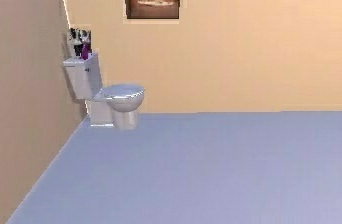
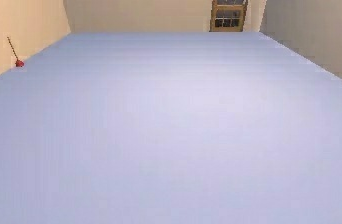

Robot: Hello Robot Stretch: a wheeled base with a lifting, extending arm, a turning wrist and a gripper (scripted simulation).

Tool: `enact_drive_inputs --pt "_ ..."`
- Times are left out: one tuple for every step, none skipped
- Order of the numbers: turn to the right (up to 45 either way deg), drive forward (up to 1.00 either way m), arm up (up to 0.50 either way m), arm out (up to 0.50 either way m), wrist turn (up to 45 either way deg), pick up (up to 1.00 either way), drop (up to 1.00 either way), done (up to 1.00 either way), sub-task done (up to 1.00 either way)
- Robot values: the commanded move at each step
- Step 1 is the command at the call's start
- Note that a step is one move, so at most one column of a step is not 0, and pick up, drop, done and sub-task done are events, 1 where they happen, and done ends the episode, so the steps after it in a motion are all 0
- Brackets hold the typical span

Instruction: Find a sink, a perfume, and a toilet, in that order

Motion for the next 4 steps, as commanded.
enact_drive_inputs --pt "-12.0 0.00 0.00 0.00 0.0 0.00 0.00 0.00 0.00" --pt "0.0 1.00 0.00 0.00 0.0 0.00 0.00 0.00 0.00" --pt "0.0 0.60 0.00 0.00 0.0 0.00 0.00 0.00 0.00" --pt "0.0 0.00 0.00 0.00 0.0 0.00 0.00 1.00 0.00"
